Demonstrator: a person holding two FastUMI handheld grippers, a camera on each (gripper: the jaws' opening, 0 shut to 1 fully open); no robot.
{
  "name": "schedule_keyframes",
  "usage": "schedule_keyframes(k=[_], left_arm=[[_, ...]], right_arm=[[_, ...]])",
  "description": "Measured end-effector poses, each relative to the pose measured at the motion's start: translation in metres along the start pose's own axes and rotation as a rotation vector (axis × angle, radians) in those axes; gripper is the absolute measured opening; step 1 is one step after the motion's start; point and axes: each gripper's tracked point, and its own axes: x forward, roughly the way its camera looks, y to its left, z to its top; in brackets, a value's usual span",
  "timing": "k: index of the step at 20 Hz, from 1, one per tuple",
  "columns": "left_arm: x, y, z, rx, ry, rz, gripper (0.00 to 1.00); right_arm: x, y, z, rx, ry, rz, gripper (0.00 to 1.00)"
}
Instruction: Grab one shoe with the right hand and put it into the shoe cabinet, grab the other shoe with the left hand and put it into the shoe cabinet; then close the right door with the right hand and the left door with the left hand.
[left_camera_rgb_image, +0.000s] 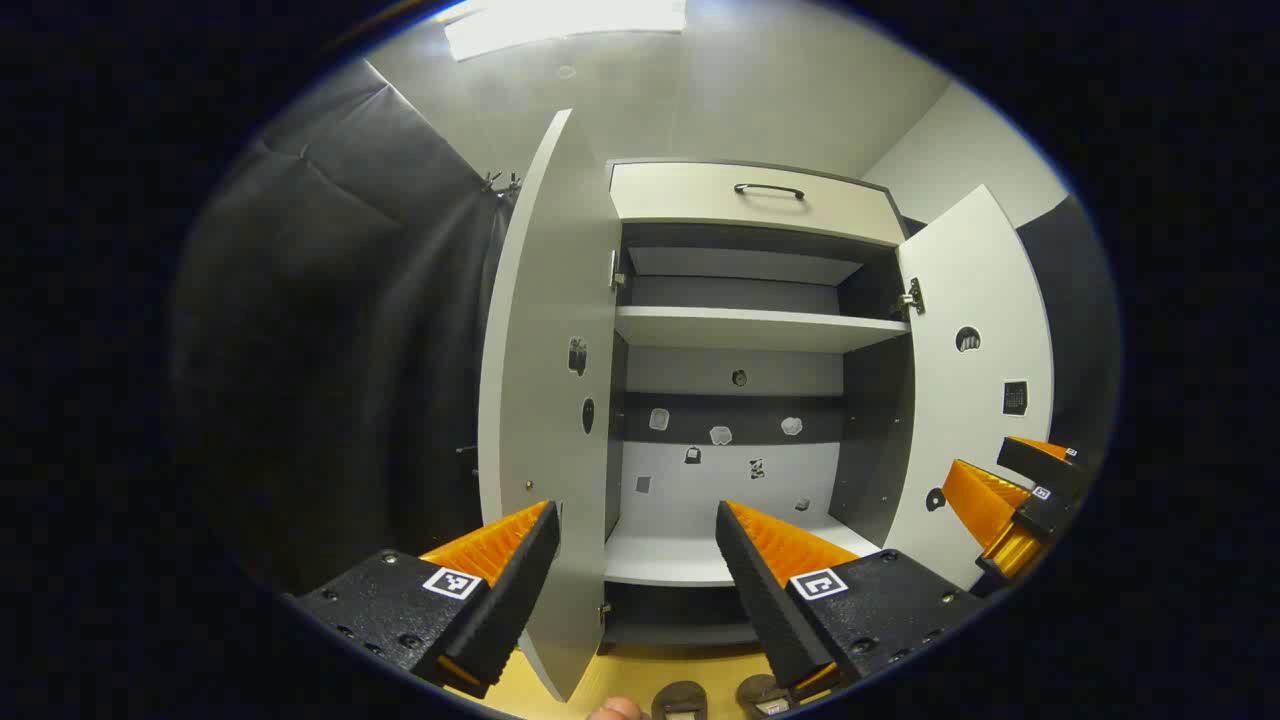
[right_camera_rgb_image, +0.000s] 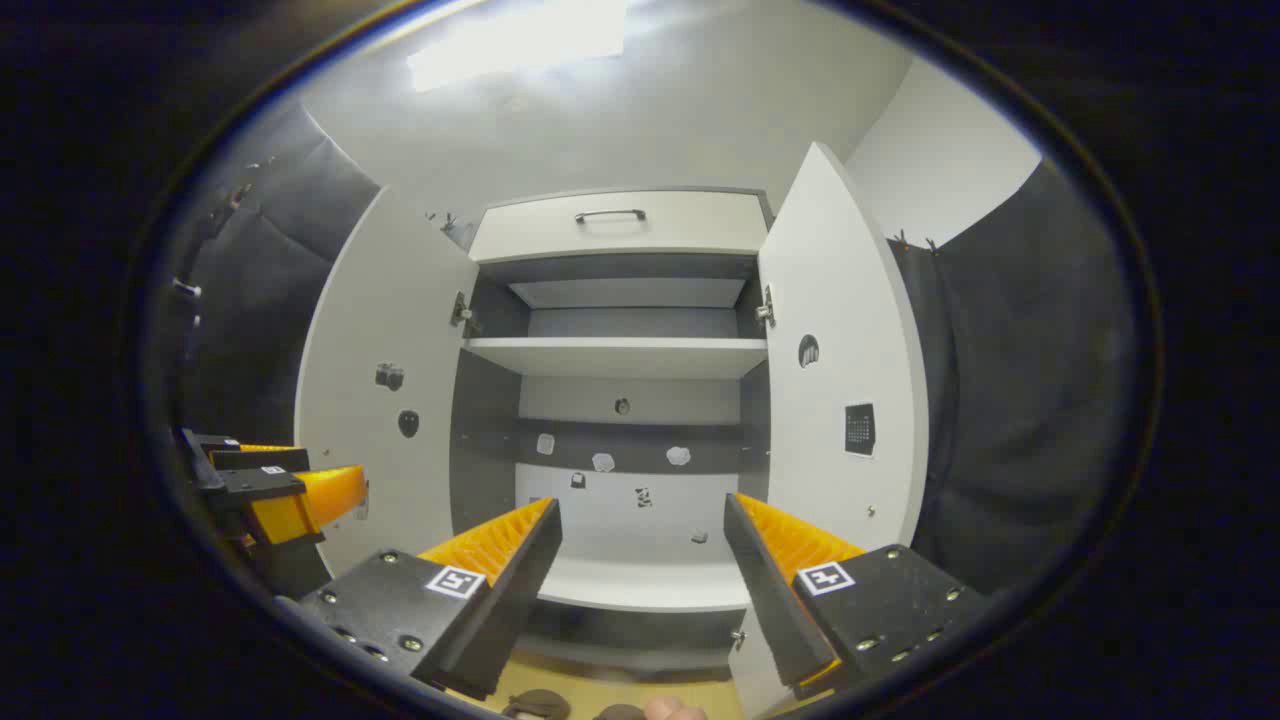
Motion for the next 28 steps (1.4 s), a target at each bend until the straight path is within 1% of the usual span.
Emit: schedule_keyframes(k=[7,11,13,16,23,28], left_arm=[[-0.001,-0.002,-0.005,-0.001,0.009,0.008,0.96],[0.000,0.002,-0.004,0.001,0.004,0.024,0.96],[0.000,0.003,-0.003,0.006,0.001,0.030,0.96],[0.000,0.005,-0.001,0.010,-0.001,0.037,0.96],[-0.004,0.014,0.006,0.043,-0.016,0.059,0.96],[-0.011,0.023,0.004,0.056,-0.004,0.082,0.96]], right_arm=[[0.000,0.001,-0.008,-0.008,0.015,0.019,0.98],[-0.002,0.004,-0.025,-0.010,0.045,0.036,0.98],[-0.004,0.006,-0.042,-0.003,0.066,0.047,0.98],[-0.015,0.012,-0.099,0.003,0.175,0.073,0.98],[-0.067,0.028,-0.261,0.000,0.531,0.167,0.99],[-0.109,0.044,-0.358,0.015,0.767,0.235,0.98]])
